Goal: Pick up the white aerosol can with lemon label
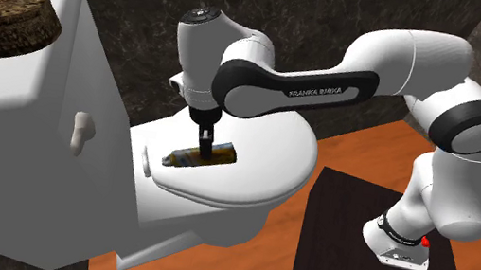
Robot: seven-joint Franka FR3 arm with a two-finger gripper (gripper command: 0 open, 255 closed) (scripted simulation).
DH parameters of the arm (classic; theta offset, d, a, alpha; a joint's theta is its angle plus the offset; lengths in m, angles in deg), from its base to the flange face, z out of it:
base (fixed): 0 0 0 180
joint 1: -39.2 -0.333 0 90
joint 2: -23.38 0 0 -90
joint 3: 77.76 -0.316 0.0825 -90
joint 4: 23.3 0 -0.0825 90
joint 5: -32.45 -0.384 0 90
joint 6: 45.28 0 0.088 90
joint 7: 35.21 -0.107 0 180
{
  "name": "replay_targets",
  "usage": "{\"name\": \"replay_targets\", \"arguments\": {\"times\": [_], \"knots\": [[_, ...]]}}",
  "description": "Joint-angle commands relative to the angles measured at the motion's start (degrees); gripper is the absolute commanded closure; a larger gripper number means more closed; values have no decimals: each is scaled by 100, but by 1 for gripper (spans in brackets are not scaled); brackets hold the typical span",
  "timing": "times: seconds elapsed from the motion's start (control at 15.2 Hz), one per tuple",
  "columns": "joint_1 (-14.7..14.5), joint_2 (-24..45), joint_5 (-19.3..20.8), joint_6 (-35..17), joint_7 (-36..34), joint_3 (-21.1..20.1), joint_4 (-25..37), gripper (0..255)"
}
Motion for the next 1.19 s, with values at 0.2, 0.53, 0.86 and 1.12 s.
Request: {"name": "replay_targets", "arguments": {"times": [0.2, 0.53, 0.86, 1.12], "knots": [[-42, 203, 28, -210, -14, -19, -22, 0], [-35, 194, 30, -490, -24, -16, -311, 0], [-40, 201, 31, -479, -30, -18, -294, 255], [-41, 202, 31, -475, -31, -18, -288, 255]]}}
